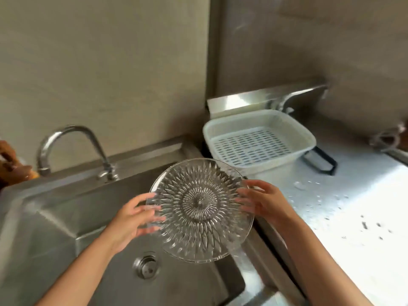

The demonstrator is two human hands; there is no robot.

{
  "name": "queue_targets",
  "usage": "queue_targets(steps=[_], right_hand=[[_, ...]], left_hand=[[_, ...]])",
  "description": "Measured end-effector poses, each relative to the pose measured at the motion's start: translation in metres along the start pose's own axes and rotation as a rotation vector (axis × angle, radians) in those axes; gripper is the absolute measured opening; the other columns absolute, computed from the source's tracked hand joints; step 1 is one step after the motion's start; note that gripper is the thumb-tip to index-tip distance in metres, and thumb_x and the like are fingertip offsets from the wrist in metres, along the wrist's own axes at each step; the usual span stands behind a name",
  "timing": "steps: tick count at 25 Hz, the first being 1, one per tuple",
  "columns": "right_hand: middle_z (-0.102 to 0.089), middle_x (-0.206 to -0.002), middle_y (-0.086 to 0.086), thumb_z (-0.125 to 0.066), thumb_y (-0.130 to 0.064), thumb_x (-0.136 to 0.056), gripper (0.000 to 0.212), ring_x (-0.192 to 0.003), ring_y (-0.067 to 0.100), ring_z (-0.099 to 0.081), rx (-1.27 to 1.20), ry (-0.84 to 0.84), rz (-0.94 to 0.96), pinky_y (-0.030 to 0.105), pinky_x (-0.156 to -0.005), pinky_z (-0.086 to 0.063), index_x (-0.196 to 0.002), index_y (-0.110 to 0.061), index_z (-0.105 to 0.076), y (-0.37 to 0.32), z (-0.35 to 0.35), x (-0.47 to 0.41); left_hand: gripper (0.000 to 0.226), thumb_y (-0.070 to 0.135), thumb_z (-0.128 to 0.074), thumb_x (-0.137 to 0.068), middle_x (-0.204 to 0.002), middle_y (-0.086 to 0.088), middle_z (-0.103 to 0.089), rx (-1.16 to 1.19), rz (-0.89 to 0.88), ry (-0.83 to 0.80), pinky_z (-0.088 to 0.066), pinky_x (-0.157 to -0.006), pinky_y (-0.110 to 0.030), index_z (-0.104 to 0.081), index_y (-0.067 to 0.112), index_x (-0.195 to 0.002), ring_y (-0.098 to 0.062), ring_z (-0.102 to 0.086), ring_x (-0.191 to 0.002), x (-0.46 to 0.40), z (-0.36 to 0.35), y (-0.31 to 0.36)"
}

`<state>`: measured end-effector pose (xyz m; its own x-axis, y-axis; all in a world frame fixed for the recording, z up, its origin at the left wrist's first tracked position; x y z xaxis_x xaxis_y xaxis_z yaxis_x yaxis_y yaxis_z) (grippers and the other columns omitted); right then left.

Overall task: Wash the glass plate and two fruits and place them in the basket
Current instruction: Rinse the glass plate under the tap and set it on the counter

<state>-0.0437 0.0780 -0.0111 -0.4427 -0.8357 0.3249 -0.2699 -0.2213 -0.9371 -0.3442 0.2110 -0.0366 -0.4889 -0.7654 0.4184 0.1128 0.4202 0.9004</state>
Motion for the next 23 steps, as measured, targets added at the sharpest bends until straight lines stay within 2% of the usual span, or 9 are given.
queue_targets(steps=[5, 9, 11, 16, 20, 23], right_hand=[[-0.072, -0.097, 0.015, -0.052, 0.006, -0.086, 0.027, -0.07, 0.024, -0.073, -0.002, 0.097, -0.032, 0.032, -0.059, -0.06, -0.108, -0.007, -0.061, -0.008, 0.125, 0.052], [-0.071, -0.096, 0.015, -0.052, 0.005, -0.086, 0.028, -0.072, 0.025, -0.073, -0.027, 0.197, -0.065, 0.03, -0.058, -0.059, -0.11, -0.006, -0.061, 0.0, 0.199, 0.071], [-0.07, -0.097, 0.016, -0.052, 0.006, -0.085, 0.03, -0.073, 0.026, -0.072, -0.037, 0.232, -0.092, 0.031, -0.059, -0.06, -0.112, -0.005, -0.061, 0.005, 0.223, 0.067], [-0.068, -0.095, 0.019, -0.056, 0.008, -0.082, 0.034, -0.076, 0.03, -0.067, -0.015, 0.262, -0.135, 0.036, -0.064, -0.061, -0.114, -0.003, -0.059, 0.016, 0.252, 0.04], [-0.068, -0.092, 0.017, -0.057, 0.008, -0.082, 0.032, -0.065, 0.022, -0.069, 0.057, 0.269, -0.153, 0.029, -0.052, -0.059, -0.112, -0.004, -0.059, 0.019, 0.26, 0.024], [-0.067, -0.091, 0.015, -0.055, 0.012, -0.082, 0.032, -0.059, 0.017, -0.069, 0.1, 0.288, -0.154, 0.026, -0.048, -0.056, -0.11, -0.003, -0.059, 0.018, 0.263, 0.02]], left_hand=[[0.036, -0.004, -0.055, -0.085, -0.107, -0.016, -0.066, 0.023, 0.076, -0.115, -0.057, -0.051, -0.03, -0.057, 0.022, -0.11, -0.028, -0.073, -0.079, 0.0, -0.121, -0.017], [0.033, -0.004, -0.053, -0.087, -0.103, -0.015, -0.067, 0.036, 0.133, -0.156, -0.058, -0.05, -0.031, -0.052, 0.021, -0.109, -0.026, -0.074, -0.073, -0.005, -0.198, -0.034], [0.036, -0.004, -0.053, -0.087, -0.104, -0.015, -0.066, 0.035, 0.163, -0.161, -0.059, -0.052, -0.033, -0.05, 0.017, -0.116, -0.026, -0.074, -0.074, -0.015, -0.224, -0.036], [0.051, -0.008, -0.05, -0.087, -0.11, -0.013, -0.063, -0.015, 0.226, -0.168, -0.061, -0.057, -0.034, -0.042, 0.015, -0.133, -0.029, -0.067, -0.09, -0.053, -0.254, -0.041], [0.056, -0.009, -0.05, -0.087, -0.12, -0.015, -0.059, -0.033, 0.24, -0.183, -0.061, -0.059, -0.035, -0.041, 0.016, -0.136, -0.029, -0.066, -0.094, -0.075, -0.257, -0.044], [0.056, -0.009, -0.049, -0.087, -0.119, -0.014, -0.059, -0.029, 0.234, -0.184, -0.061, -0.059, -0.034, -0.041, 0.016, -0.136, -0.027, -0.066, -0.094, -0.083, -0.258, -0.045]])
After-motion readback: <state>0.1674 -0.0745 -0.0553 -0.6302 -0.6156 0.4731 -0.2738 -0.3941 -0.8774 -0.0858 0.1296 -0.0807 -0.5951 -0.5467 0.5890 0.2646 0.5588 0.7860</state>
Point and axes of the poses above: each hand's wrist, its own x-axis away from the middle knuckle, its own z-axis out of the back of the hand, y = z × x, the point moved 4 cm from there along -x, towards the middle knuckle
